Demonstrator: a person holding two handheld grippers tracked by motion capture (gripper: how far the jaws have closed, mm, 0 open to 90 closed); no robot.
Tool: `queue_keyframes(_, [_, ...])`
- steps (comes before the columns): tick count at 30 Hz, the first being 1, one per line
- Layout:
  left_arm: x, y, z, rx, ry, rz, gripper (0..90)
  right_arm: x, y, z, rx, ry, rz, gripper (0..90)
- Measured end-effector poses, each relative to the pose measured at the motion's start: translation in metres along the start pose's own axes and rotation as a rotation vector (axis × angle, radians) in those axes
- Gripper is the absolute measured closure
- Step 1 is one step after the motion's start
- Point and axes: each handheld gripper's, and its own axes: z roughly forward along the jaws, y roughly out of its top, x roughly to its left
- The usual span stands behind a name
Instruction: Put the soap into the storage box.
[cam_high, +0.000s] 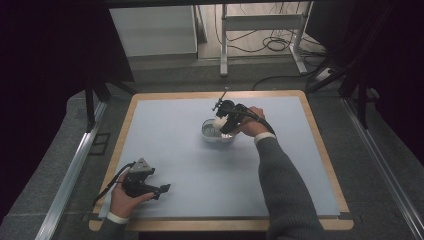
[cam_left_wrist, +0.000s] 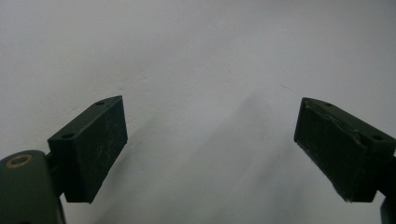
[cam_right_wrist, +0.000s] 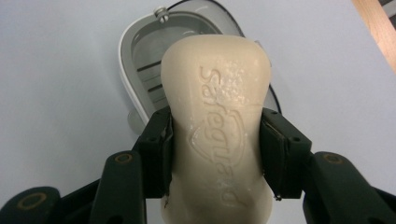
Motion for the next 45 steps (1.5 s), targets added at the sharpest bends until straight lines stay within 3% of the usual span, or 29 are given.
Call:
queue_keyframes(6, [0.0, 0.0, 0.0, -0.004, -0.004, -0.003, 10.0, -0.003, 0.007, 0.005, -0.022, -0.004, -0.01, 49.3])
queue_keyframes(16, [0.0, 0.0, 0.002, 0.007, -0.004, 0.003, 10.0, -0.001, 0.014, 0.018, -0.013, 0.016, -0.069, 49.2])
queue_keyframes(24, [0.0, 0.0, 0.002, 0.007, -0.004, 0.003, 10.0, 0.002, 0.014, 0.028, 0.012, 0.009, -0.083, 48.6])
queue_keyframes(30, [0.0, 0.0, 0.002, 0.007, -0.006, 0.001, 10.0, 0.001, 0.013, 0.025, -0.021, 0.021, -0.034, 47.1])
queue_keyframes(33, [0.0, 0.0, 0.002, 0.008, -0.006, 0.003, 10.0, 0.001, 0.011, 0.019, -0.034, 0.005, -0.014, 43.6])
queue_keyframes(36, [-0.001, 0.0, 0.003, 0.01, -0.008, 0.002, 10.0, -0.001, 0.005, 0.007, -0.102, -0.011, 0.07, 35.5])
queue_keyframes(45, [-0.002, 0.0, 0.005, 0.015, 0.001, 0.01, 10.0, 0.009, -0.022, -0.016, -0.226, -0.026, 0.172, 30.1])
